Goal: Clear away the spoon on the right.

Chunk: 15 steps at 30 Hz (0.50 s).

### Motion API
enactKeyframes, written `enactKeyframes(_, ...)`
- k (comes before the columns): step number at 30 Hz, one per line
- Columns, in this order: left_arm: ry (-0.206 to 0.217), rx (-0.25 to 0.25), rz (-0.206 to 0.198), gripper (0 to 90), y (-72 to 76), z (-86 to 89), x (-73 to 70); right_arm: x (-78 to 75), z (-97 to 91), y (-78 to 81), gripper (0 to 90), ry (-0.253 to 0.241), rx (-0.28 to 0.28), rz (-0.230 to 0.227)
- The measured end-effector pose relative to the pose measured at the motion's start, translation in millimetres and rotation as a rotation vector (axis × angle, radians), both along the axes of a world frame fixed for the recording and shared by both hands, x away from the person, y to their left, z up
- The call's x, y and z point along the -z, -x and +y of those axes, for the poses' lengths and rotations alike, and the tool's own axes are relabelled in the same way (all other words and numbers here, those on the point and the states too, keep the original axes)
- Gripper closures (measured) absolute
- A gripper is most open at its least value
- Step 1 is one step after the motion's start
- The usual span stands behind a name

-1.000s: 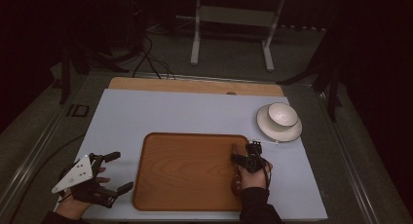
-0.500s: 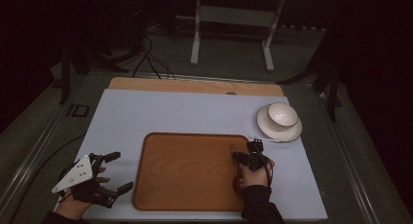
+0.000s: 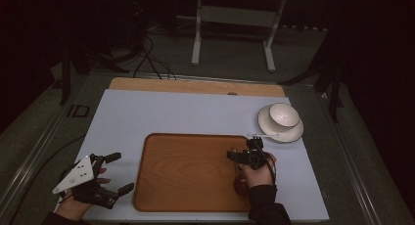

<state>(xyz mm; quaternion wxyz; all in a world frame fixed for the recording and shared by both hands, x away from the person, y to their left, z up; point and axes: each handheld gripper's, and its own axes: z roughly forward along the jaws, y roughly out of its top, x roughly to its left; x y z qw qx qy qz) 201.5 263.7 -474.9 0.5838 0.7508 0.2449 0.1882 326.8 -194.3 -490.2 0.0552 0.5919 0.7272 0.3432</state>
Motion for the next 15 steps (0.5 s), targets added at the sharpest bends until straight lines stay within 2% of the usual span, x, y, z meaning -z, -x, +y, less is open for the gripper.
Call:
enactKeyframes(6,0.002,0.000,-0.001,0.0,0.5,-0.1,-0.2,-9.1,-0.7,3.3,15.2,-0.024,-0.040,-0.043)
enactKeyframes(12,0.003,-0.001,-0.001,0.0,0.8,0.1,-0.2,-22.3,-2.8,10.4,15.1,-0.003,-0.089,-0.101)
enactKeyframes(15,-0.001,-0.002,-0.001,0.0,0.9,-0.1,-0.2,-28.2,-4.9,13.9,15.1,-0.026,-0.123,-0.129)
